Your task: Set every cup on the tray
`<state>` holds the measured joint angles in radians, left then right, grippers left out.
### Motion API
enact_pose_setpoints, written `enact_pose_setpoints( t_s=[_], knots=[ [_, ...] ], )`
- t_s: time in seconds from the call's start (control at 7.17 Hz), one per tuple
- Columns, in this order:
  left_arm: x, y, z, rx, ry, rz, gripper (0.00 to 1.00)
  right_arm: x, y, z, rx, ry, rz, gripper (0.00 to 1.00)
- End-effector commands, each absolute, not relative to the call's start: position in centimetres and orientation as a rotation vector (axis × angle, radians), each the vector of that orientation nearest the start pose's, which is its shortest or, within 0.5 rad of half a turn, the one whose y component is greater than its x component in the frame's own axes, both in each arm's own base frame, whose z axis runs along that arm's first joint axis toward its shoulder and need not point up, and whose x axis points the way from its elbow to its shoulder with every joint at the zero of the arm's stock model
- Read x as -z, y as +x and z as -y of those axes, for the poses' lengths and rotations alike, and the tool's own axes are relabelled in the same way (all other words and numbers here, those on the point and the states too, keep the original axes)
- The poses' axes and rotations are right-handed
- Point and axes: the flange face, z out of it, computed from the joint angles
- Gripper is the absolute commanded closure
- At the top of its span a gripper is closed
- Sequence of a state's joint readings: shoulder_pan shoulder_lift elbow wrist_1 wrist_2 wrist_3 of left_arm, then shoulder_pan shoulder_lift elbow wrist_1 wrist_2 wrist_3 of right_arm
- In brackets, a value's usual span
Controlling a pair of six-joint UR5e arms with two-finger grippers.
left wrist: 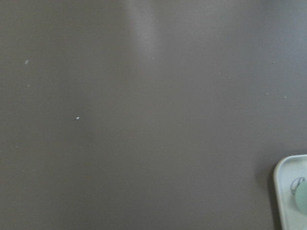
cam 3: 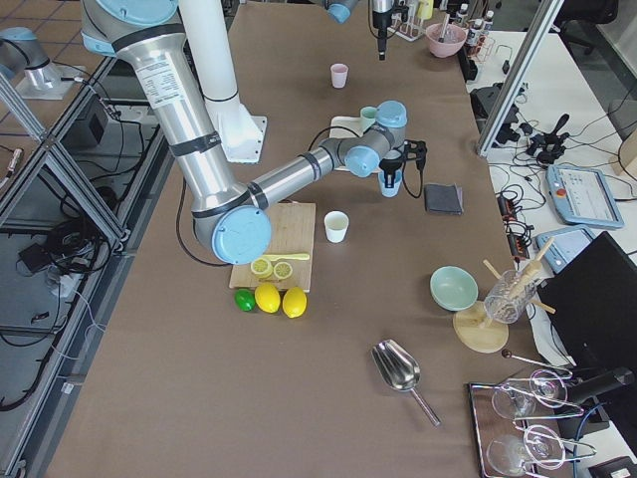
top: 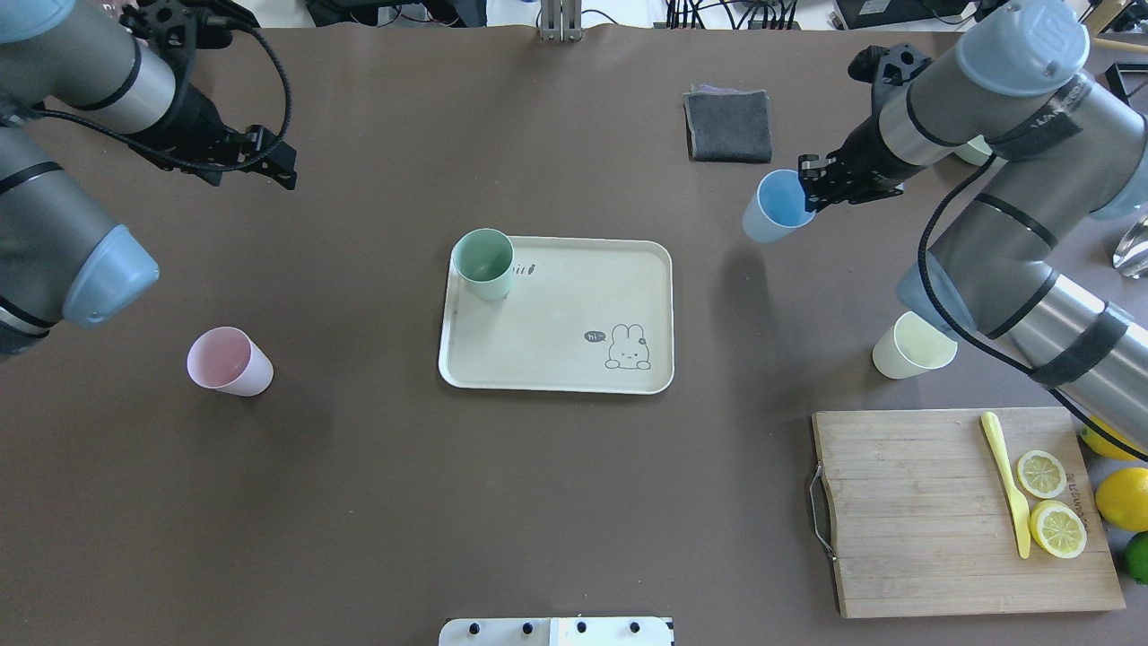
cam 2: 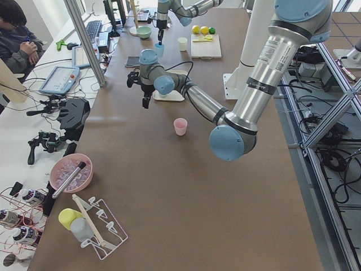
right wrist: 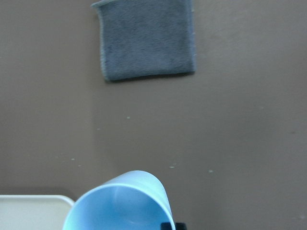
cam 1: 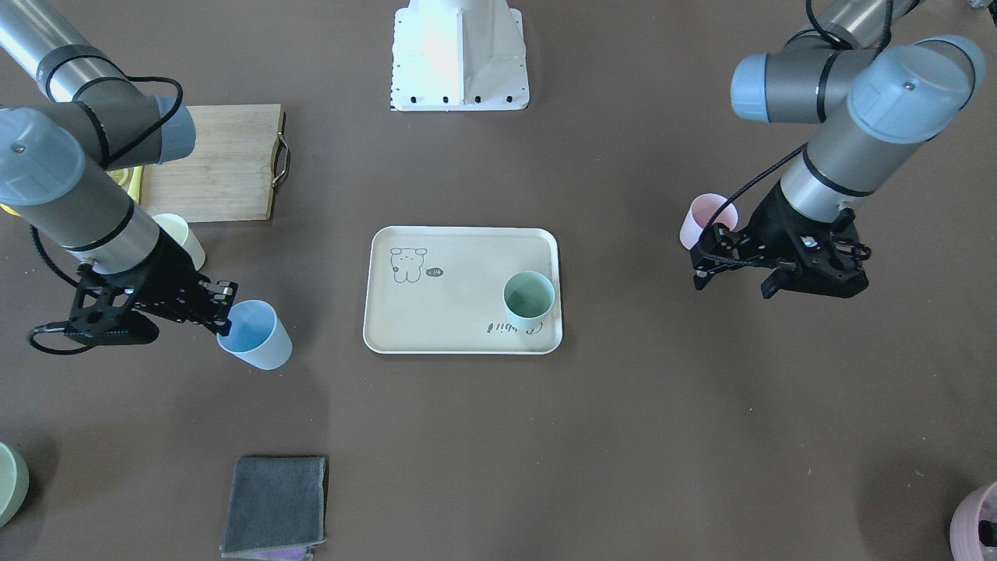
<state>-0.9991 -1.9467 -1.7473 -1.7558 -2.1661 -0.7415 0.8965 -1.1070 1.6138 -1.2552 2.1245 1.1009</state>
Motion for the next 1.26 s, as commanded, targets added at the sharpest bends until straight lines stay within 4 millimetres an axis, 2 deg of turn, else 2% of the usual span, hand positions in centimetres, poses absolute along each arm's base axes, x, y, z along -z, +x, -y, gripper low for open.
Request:
enact_pose_setpoints(
  t_s=[0.0, 0.14, 0.28, 0.42, 0.56, 0.7, 0.84, 0.98, 1.12],
  knots=[
    [-37.6, 25.0, 54.6, -0.087, 0.218, -0.859, 0.01, -26.6, -42.3, 55.0, -0.223, 0.075, 0.926, 1.0],
    [-38.2, 24.9, 54.4, -0.084, 0.213, -0.851, 0.01, -24.8, -44.5, 54.1, -0.22, 0.06, 0.907, 1.0],
    [-38.2, 24.8, 54.4, -0.083, 0.215, -0.851, 0.01, -24.3, -46.2, 53.1, -0.21, 0.067, 0.888, 1.0],
    [-38.1, 24.8, 54.5, -0.082, 0.217, -0.852, 0.02, -24.7, -47.1, 52.7, -0.2, 0.061, 0.878, 1.0],
    [-38.1, 24.8, 54.5, -0.082, 0.217, -0.852, 0.02, -25.2, -47.7, 52.7, -0.198, 0.053, 0.868, 0.65],
    [-38.2, 24.7, 54.5, -0.081, 0.216, -0.851, 0.01, -25.2, -47.8, 52.7, -0.196, 0.065, 0.862, 0.26],
    [-38.2, 24.7, 54.5, -0.081, 0.217, -0.85, 0.01, -25.0, -47.7, 52.7, -0.191, 0.07, 0.866, 0.01],
    [-38.3, 24.7, 54.4, -0.08, 0.215, -0.849, 0.01, -24.5, -47.3, 52.7, -0.189, 0.079, 0.874, 0.0],
    [-39.4, 24.5, 54.0, -0.078, 0.207, -0.843, 0.01, -24.1, -46.0, 53.5, -0.199, 0.087, 0.884, 0.0]
  ],
)
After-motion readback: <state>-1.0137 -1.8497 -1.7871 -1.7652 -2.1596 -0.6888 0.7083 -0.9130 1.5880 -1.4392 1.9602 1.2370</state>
